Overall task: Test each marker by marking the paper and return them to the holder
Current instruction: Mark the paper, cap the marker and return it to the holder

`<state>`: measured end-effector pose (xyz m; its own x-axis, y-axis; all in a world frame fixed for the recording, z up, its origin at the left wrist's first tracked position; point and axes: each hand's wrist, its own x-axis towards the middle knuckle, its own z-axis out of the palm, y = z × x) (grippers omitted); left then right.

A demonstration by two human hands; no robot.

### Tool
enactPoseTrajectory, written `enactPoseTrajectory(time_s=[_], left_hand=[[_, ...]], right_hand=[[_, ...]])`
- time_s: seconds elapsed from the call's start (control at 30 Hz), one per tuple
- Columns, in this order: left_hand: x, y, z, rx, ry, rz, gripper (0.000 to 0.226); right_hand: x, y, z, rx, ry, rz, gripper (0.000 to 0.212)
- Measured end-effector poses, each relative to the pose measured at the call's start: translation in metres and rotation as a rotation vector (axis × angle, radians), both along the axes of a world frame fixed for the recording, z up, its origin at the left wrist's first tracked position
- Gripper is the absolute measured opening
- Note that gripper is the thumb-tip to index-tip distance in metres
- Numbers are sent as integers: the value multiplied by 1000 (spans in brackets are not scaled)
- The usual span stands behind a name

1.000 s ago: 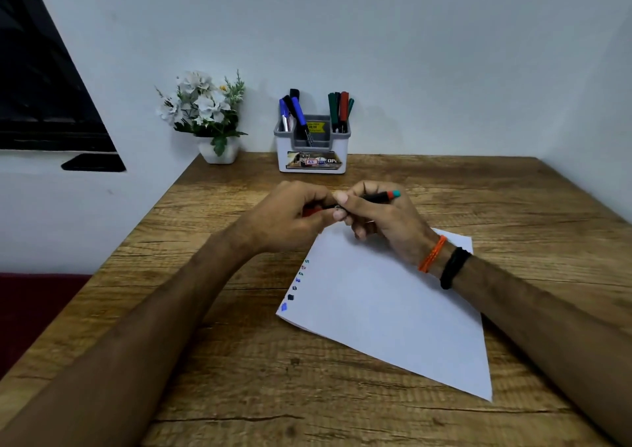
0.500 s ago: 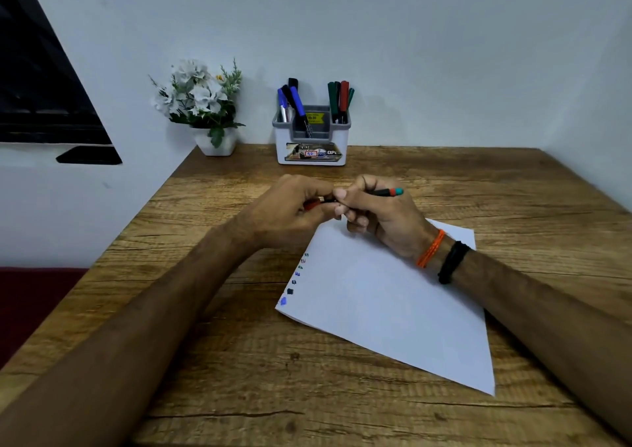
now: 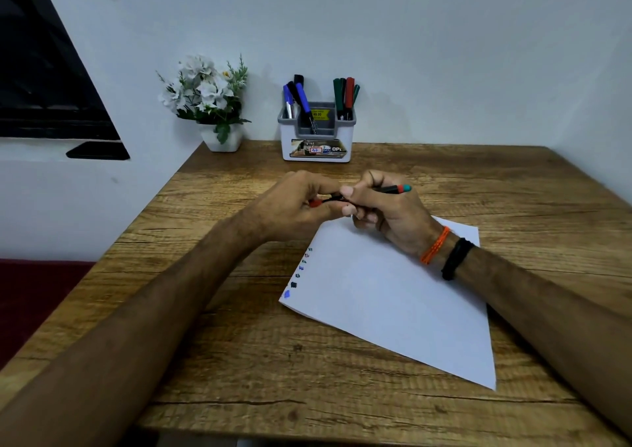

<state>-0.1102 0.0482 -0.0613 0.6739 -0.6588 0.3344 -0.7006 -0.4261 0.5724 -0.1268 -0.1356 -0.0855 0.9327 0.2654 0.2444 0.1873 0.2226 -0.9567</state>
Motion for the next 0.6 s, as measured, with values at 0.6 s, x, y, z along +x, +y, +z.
enactPoseTrajectory(time_s=[0.6], left_hand=[[8,20,1,182,139,335,38]], right_hand=[[-2,-5,2,-51,22,95,27]])
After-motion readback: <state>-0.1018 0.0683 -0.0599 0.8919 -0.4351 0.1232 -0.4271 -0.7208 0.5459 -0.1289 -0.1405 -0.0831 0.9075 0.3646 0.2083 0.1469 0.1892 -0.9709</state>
